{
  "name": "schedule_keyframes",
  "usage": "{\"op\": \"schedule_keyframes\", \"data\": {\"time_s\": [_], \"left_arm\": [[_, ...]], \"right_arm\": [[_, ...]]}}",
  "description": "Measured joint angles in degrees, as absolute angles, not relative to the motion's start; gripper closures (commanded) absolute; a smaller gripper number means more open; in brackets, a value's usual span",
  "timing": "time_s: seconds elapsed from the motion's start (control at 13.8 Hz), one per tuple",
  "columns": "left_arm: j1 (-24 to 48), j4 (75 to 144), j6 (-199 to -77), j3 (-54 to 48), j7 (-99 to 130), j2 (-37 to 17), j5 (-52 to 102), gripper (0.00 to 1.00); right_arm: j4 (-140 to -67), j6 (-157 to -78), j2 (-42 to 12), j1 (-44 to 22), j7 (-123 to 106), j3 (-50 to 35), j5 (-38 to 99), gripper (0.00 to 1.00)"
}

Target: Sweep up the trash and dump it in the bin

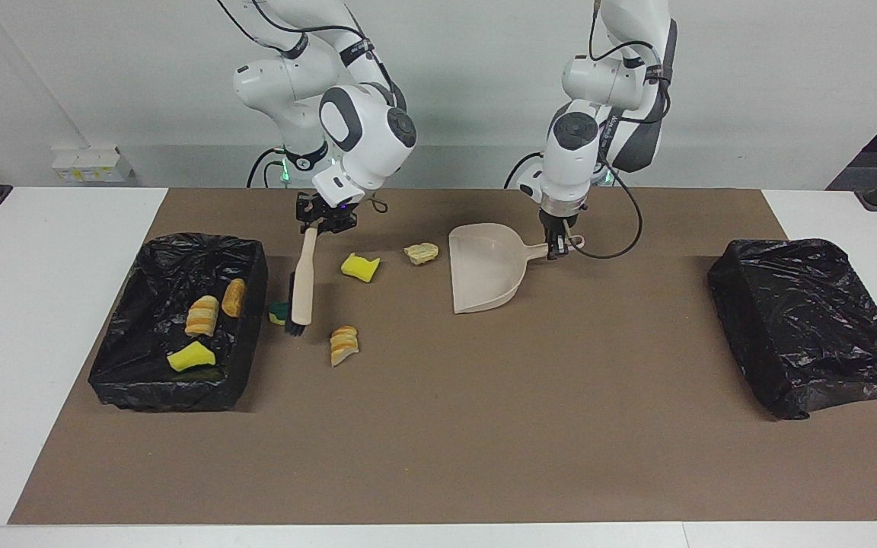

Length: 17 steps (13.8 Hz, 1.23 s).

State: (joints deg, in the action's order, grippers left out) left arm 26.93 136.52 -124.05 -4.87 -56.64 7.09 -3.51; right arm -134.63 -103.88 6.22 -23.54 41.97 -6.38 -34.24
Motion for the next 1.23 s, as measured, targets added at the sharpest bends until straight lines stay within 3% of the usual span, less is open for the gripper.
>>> {"op": "schedule_keyframes", "data": {"time_s": [0.87, 1.23], "left_arm": [[30.6, 138.7, -122.5, -6.2, -40.4, 9.5, -3.8, 1.00], [30.6, 138.7, -122.5, -6.2, -40.1, 9.5, -3.8, 1.00]], "right_arm": [[-142.0, -108.4, 5.9, -20.4, 43.7, -6.4, -44.9, 1.00], [-142.1, -111.3, 5.9, -22.2, 43.7, -7.1, -36.0, 1.00]]}}
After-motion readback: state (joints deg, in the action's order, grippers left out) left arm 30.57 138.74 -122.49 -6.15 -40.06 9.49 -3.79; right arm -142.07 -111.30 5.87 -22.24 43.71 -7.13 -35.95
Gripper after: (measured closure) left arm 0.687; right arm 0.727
